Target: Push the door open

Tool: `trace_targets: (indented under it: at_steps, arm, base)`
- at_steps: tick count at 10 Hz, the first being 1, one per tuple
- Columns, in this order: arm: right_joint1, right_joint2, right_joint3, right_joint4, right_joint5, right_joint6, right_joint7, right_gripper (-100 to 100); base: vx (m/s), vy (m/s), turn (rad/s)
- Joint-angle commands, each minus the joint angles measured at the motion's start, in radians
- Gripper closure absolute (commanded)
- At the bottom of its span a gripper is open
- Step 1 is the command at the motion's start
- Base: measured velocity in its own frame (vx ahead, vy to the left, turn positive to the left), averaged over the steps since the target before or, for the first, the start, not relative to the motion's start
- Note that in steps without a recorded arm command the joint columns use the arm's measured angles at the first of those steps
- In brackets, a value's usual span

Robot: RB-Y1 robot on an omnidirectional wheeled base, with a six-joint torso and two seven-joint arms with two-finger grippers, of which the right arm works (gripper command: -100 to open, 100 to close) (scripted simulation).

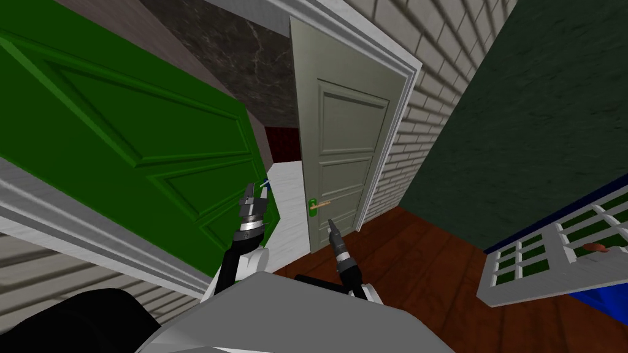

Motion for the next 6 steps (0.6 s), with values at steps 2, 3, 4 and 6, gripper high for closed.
trace_targets:
  at_steps: [2,3,4,6]
  arm:
    - [-0.017,0.004,0.026,0.052,0.017,-0.001,-0.022,-100]
    - [-0.021,0.006,0.04,0.071,0.026,0.0,-0.031,-100]
    - [-0.025,0.009,0.055,0.091,0.036,0.002,-0.041,-100]
    - [-0.032,0.018,0.057,0.115,0.039,-0.008,-0.039,-100]
  base:
    - [0.108,-0.077,0.024]
    - [0.141,-0.085,0.035]
    - [0.154,-0.123,0.035]
    - [0.141,-0.077,0.032]
